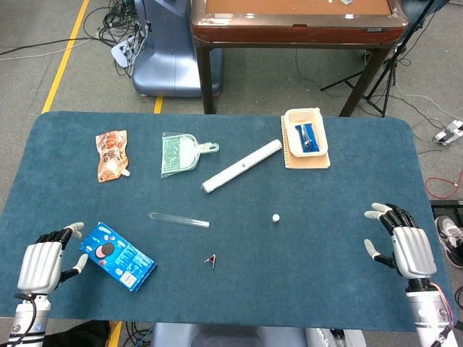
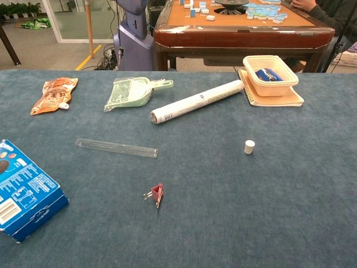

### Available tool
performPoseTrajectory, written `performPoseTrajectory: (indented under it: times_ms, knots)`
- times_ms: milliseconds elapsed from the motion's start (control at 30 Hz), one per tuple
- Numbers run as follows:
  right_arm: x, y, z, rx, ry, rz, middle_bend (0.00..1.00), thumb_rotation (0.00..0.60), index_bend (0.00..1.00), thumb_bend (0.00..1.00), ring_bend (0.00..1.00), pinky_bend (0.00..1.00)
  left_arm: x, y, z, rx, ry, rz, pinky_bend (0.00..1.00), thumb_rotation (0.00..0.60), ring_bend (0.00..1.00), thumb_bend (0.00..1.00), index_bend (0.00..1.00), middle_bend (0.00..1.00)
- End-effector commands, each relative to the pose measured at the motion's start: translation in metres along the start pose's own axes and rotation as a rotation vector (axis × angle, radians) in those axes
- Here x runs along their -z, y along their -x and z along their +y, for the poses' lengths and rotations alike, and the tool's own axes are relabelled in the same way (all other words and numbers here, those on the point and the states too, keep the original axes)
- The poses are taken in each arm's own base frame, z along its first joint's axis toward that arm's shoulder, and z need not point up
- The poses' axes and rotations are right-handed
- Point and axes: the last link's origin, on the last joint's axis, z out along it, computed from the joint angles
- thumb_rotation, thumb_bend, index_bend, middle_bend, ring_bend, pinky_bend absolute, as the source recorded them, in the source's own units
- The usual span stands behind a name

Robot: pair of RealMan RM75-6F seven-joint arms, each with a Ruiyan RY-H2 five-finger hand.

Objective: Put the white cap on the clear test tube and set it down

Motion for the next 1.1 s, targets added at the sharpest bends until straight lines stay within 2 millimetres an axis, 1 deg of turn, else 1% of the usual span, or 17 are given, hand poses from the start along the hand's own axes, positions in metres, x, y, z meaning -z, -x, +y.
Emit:
performPoseTrajectory:
  times_ms: [33, 133, 233, 333, 400, 467, 500, 567, 667, 767, 867, 967, 1100]
  knots:
    - [-0.001, -0.001, -0.001, -0.002, -0.004, 0.0, 0.2, 0.6, 0.32, 0.33, 0.13, 0.17, 0.0, -0.001, 0.001, 0.01, 0.002, 0.008, 0.35, 0.6, 0.36, 0.25, 0.26, 0.39]
    - [-0.002, -0.004, -0.003, -0.013, -0.014, 0.005, 0.2, 0.6, 0.32, 0.33, 0.13, 0.17, -0.002, -0.002, 0.003, 0.014, 0.021, 0.006, 0.35, 0.6, 0.36, 0.25, 0.26, 0.39]
    - [-0.007, -0.012, -0.007, -0.016, -0.032, 0.022, 0.2, 0.6, 0.32, 0.33, 0.13, 0.17, -0.009, -0.003, 0.008, 0.001, 0.072, 0.003, 0.35, 0.6, 0.36, 0.25, 0.27, 0.39]
    - [-0.012, -0.023, -0.011, 0.0, -0.048, 0.05, 0.2, 0.6, 0.32, 0.33, 0.13, 0.17, -0.025, -0.003, 0.016, -0.017, 0.151, -0.014, 0.35, 0.6, 0.37, 0.25, 0.28, 0.42]
    - [-0.015, -0.028, -0.013, 0.008, -0.048, 0.061, 0.2, 0.6, 0.32, 0.33, 0.13, 0.17, -0.038, -0.002, 0.022, -0.019, 0.209, -0.024, 0.35, 0.6, 0.4, 0.25, 0.3, 0.45]
    - [-0.018, -0.031, -0.015, 0.013, -0.05, 0.064, 0.2, 0.6, 0.32, 0.33, 0.13, 0.17, -0.05, 0.0, 0.029, -0.023, 0.263, -0.038, 0.36, 0.6, 0.45, 0.25, 0.32, 0.51]
    - [-0.019, -0.032, -0.016, 0.014, -0.051, 0.064, 0.2, 0.6, 0.32, 0.33, 0.13, 0.17, -0.056, 0.002, 0.032, -0.026, 0.288, -0.043, 0.38, 0.6, 0.48, 0.25, 0.32, 0.54]
    - [-0.021, -0.033, -0.017, 0.018, -0.055, 0.063, 0.2, 0.6, 0.32, 0.33, 0.13, 0.17, -0.069, 0.006, 0.041, -0.037, 0.339, -0.06, 0.45, 0.6, 0.54, 0.25, 0.33, 0.62]
    - [-0.022, -0.034, -0.019, 0.016, -0.057, 0.058, 0.2, 0.6, 0.33, 0.33, 0.13, 0.17, -0.088, 0.013, 0.054, -0.069, 0.404, -0.075, 0.61, 0.6, 0.64, 0.25, 0.35, 0.75]
    - [-0.023, -0.033, -0.018, 0.016, -0.057, 0.051, 0.2, 0.6, 0.32, 0.33, 0.13, 0.17, -0.104, 0.025, 0.065, -0.102, 0.444, -0.122, 0.76, 0.6, 0.73, 0.25, 0.36, 0.84]
    - [-0.023, -0.033, -0.017, 0.017, -0.052, 0.048, 0.2, 0.6, 0.32, 0.33, 0.13, 0.17, -0.116, 0.037, 0.078, -0.118, 0.471, -0.176, 0.85, 0.6, 0.8, 0.25, 0.37, 0.92]
    - [-0.024, -0.033, -0.015, 0.016, -0.041, 0.042, 0.2, 0.6, 0.32, 0.33, 0.13, 0.17, -0.127, 0.048, 0.091, -0.144, 0.486, -0.215, 0.9, 0.6, 0.86, 0.25, 0.4, 0.98]
    - [-0.025, -0.032, -0.013, 0.014, -0.035, 0.033, 0.2, 0.6, 0.33, 0.33, 0.13, 0.17, -0.139, 0.062, 0.107, -0.149, 0.49, -0.255, 0.94, 0.6, 0.9, 0.25, 0.41, 1.0]
